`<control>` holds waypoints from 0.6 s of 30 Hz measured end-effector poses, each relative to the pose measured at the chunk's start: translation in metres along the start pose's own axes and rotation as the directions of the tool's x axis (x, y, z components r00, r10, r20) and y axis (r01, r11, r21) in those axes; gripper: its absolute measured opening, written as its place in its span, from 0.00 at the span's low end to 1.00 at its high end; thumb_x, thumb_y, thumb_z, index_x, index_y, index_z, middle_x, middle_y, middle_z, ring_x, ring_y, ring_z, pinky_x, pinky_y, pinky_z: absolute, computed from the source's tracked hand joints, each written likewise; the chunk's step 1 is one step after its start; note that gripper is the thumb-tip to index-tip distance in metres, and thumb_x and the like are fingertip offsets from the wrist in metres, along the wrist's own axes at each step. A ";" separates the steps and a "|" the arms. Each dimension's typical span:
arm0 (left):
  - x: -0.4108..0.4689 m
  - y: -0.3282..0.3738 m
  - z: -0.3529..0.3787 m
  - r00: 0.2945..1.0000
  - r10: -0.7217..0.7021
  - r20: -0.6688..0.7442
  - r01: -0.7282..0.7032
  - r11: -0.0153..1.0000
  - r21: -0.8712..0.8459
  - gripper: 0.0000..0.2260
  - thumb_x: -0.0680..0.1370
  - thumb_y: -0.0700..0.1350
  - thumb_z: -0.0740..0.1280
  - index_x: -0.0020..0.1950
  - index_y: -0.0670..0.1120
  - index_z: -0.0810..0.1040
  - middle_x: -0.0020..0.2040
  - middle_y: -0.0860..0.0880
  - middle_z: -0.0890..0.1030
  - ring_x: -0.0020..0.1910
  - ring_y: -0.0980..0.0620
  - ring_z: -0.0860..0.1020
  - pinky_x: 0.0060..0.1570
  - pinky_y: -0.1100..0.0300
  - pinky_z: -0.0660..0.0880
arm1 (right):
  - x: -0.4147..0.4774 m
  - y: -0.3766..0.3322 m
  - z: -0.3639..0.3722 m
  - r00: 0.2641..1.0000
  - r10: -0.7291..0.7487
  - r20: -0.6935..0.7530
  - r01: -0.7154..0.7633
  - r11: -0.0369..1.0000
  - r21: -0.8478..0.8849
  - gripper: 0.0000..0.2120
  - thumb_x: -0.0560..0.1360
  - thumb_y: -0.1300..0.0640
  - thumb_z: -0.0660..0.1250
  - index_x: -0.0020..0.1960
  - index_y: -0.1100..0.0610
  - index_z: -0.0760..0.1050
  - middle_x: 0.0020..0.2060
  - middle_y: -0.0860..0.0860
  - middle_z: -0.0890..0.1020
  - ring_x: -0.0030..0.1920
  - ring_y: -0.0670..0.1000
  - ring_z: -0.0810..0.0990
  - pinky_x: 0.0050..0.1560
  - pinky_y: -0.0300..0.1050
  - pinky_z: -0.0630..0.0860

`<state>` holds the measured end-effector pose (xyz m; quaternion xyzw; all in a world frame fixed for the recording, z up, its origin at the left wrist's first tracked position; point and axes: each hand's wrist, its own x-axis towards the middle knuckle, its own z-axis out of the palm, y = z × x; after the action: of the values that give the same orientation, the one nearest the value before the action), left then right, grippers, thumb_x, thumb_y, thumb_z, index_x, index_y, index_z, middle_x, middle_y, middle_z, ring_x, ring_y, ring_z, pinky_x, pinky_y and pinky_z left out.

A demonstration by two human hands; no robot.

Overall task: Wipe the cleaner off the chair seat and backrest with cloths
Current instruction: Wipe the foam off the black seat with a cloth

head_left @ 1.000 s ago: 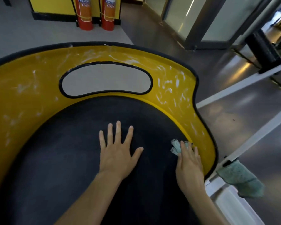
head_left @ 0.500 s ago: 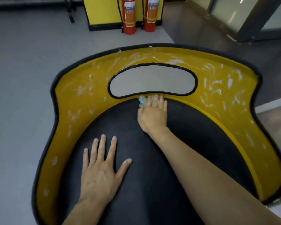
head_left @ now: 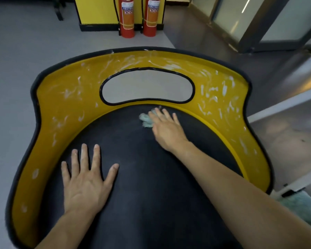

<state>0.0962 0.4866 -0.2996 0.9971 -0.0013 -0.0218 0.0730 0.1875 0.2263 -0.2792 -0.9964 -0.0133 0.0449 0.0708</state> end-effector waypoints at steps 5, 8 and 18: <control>0.003 0.004 -0.001 1.000 -0.011 0.000 0.011 1.000 -0.014 0.40 0.77 0.74 0.36 0.83 0.54 0.46 0.83 0.46 0.46 0.82 0.44 0.42 0.77 0.42 0.40 | -0.073 0.086 -0.003 0.948 0.315 -0.042 -0.312 0.948 0.060 0.25 0.86 0.54 0.48 0.82 0.52 0.51 0.82 0.52 0.53 0.81 0.56 0.50 0.79 0.58 0.51; 0.003 0.004 -0.001 1.000 -0.009 0.013 0.010 1.000 -0.005 0.41 0.75 0.74 0.34 0.83 0.53 0.47 0.83 0.46 0.48 0.82 0.44 0.43 0.77 0.41 0.41 | -0.131 0.085 0.004 0.908 0.413 -0.072 -0.408 0.910 0.077 0.26 0.85 0.57 0.51 0.82 0.54 0.52 0.81 0.54 0.55 0.80 0.57 0.52 0.78 0.58 0.54; 0.003 0.003 0.003 1.000 0.013 -0.014 -0.013 1.000 0.022 0.40 0.78 0.72 0.39 0.83 0.51 0.53 0.82 0.43 0.53 0.81 0.41 0.48 0.77 0.39 0.44 | -0.084 0.072 0.015 0.865 0.476 -0.160 -0.471 0.879 0.072 0.24 0.83 0.56 0.49 0.78 0.59 0.62 0.77 0.58 0.65 0.77 0.62 0.59 0.76 0.61 0.56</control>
<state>0.0989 0.4834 -0.3025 0.9979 -0.0076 -0.0142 0.0621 0.1038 0.1538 -0.2965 -0.9681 0.2382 -0.0253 0.0738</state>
